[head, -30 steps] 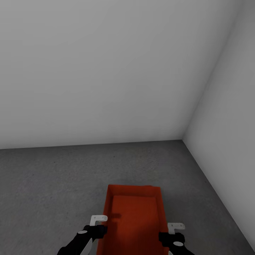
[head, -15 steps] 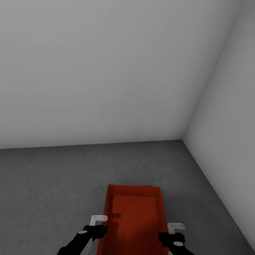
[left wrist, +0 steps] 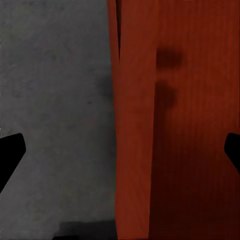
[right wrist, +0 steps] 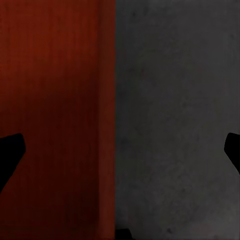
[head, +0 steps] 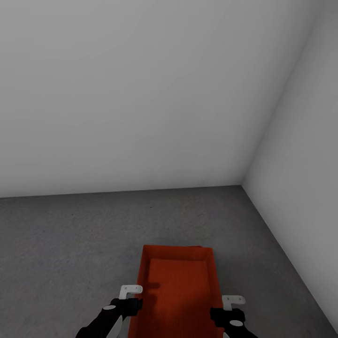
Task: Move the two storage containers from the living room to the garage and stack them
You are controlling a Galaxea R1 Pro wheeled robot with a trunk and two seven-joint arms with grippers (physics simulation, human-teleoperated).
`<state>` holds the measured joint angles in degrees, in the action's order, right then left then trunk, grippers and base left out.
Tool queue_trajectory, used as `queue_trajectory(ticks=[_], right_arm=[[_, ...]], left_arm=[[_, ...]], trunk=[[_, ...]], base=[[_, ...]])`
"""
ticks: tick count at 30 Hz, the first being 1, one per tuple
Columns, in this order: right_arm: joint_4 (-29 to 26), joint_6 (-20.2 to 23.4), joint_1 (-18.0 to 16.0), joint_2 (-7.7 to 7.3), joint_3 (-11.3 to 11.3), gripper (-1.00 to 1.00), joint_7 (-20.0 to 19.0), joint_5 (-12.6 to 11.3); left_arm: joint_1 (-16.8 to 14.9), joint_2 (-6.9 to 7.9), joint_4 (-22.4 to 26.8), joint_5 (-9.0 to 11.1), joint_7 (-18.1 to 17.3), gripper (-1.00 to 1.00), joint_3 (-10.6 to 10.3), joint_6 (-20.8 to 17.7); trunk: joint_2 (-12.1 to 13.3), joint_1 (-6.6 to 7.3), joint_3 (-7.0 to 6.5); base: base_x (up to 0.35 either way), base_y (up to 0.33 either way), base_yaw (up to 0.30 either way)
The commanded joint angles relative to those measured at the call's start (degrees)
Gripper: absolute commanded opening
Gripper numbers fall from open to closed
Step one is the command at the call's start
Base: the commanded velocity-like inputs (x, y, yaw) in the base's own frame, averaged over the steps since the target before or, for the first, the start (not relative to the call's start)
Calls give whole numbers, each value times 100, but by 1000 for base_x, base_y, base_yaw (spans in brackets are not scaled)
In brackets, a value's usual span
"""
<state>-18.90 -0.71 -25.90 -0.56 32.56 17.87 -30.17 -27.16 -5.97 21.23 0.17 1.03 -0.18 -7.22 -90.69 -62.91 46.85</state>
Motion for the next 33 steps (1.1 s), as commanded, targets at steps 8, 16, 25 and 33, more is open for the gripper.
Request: queue_trajectory(ticks=[8,16,25,33], right_arm=[[-8,-8,-3,-5,49,100,32,-60],[-8,-8,-3,-5,49,100,32,-59],[-8,-8,-3,-5,49,100,32,-59],[-8,-8,-3,-5,49,100,32,-59]], left_arm=[[0,-1,4,1,11,100,7,-59],[0,-1,4,1,11,100,9,-60],[0,-1,4,1,11,100,9,-54],[0,-1,4,1,11,100,9,-52]], trunk=[[320,177,-140],[641,352,-284],[1002,550,-445],[1323,726,-589]], base=[[0,0,0],[0,0,0],[0,0,0],[0,0,0]])
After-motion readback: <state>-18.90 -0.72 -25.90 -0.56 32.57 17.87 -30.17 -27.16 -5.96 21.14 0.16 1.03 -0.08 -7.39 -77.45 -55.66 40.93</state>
